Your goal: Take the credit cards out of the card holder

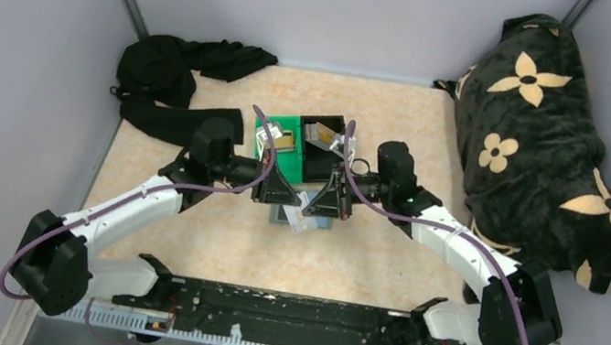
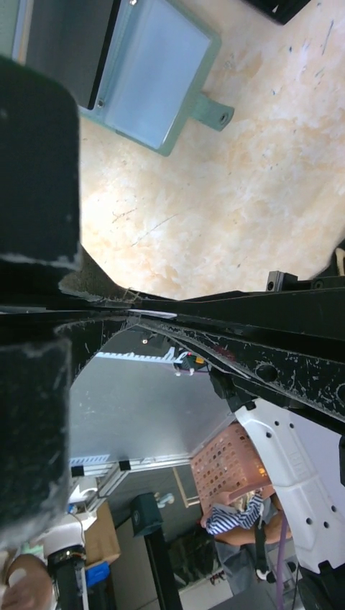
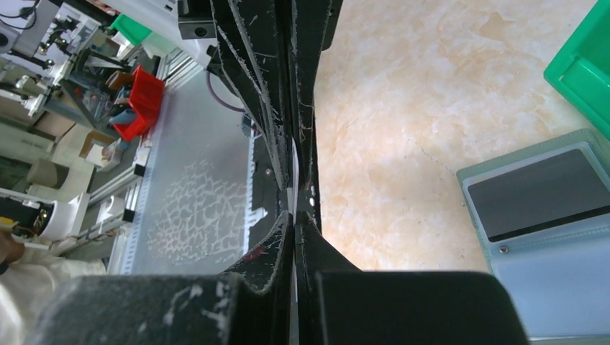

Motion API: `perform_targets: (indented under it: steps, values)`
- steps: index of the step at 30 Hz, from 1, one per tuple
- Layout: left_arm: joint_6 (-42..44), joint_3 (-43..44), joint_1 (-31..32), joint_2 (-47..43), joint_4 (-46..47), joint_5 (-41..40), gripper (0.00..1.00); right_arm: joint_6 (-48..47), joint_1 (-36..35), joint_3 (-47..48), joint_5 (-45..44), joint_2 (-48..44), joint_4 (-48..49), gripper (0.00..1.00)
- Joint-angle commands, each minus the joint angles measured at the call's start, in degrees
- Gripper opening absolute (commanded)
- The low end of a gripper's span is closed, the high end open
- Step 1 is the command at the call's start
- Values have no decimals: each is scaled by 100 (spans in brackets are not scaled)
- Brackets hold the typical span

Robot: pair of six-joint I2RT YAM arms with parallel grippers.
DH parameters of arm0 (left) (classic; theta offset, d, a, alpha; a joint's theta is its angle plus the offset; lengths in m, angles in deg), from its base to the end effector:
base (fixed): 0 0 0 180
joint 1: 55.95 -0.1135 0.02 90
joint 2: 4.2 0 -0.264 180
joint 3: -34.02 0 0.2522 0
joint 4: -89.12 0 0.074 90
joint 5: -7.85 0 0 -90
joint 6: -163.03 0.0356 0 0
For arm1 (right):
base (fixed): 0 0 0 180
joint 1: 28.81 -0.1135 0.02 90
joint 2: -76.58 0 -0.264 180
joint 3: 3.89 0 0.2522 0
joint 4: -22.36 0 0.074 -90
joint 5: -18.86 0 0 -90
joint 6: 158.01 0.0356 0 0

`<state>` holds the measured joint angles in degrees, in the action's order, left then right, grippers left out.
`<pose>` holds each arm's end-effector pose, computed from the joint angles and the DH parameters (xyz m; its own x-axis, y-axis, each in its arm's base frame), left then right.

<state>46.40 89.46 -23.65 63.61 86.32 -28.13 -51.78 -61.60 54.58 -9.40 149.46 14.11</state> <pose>0.2029 -0.1623 0.2791 -0.6343 0.0895 -0.7679 0.7716 0.1335 -0.6219 0.2103 0.1728 0.2680 -0.5736 -0.2121 -0.7912 -0.8117 0.0178 0.5837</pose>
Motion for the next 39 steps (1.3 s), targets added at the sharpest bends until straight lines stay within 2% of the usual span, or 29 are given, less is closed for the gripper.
perform_targets:
  steps: [1, 2, 3, 4, 6, 7, 9, 12, 15, 19, 23, 30, 34, 39]
  values:
    - [185, 237, 58, -86, -320, -673, 0, -24, 1, 270, 79, -256, 217, 0]
    - [144, 222, 51, -120, -306, -863, 0, 3, 1, 271, 3, -269, 217, 0]
    - [102, 238, 49, -165, -305, -1050, 0, 32, 13, 270, -204, -303, 190, 7]
    - [45, 288, 37, -197, -305, -1223, 0, 92, 43, 260, -621, -367, 150, 20]
    - [-74, 377, 8, -223, -226, -1524, 0, 303, 272, 81, -1803, -668, 207, 29]
    - [-127, 459, 5, -224, -241, -1752, 0, 450, 467, -73, -2224, -829, 385, 40]
    - [-206, 642, 14, -193, -340, -2356, 0, 672, 841, -343, -2844, -1170, 614, 44]
    - [-409, 877, 9, -61, -541, -3400, 0, 705, 1036, -443, -4142, -1662, 275, 44]
    - [-799, 970, 5, 184, -241, -4191, 0, 563, 1038, -292, -4799, -1725, -75, 43]
    - [-1249, 1241, 20, 858, 158, -5088, 0, 526, 1038, -70, -4791, -1389, -272, 42]
    - [-1353, 1961, 71, 1796, 163, -5750, 0, 552, 1041, -54, -4794, -1205, -237, 42]
    - [-967, 3473, 185, 3489, 89, -6507, 0, 386, 1047, 105, -4795, -909, -420, 42]
    - [-684, 4075, 398, 4056, -90, -7198, 0, 311, 1068, 16, -4963, -889, -490, 41]
    - [-921, 4409, 560, 4459, -354, -7696, 0, 336, 1109, -83, -4939, -890, -525, 41]
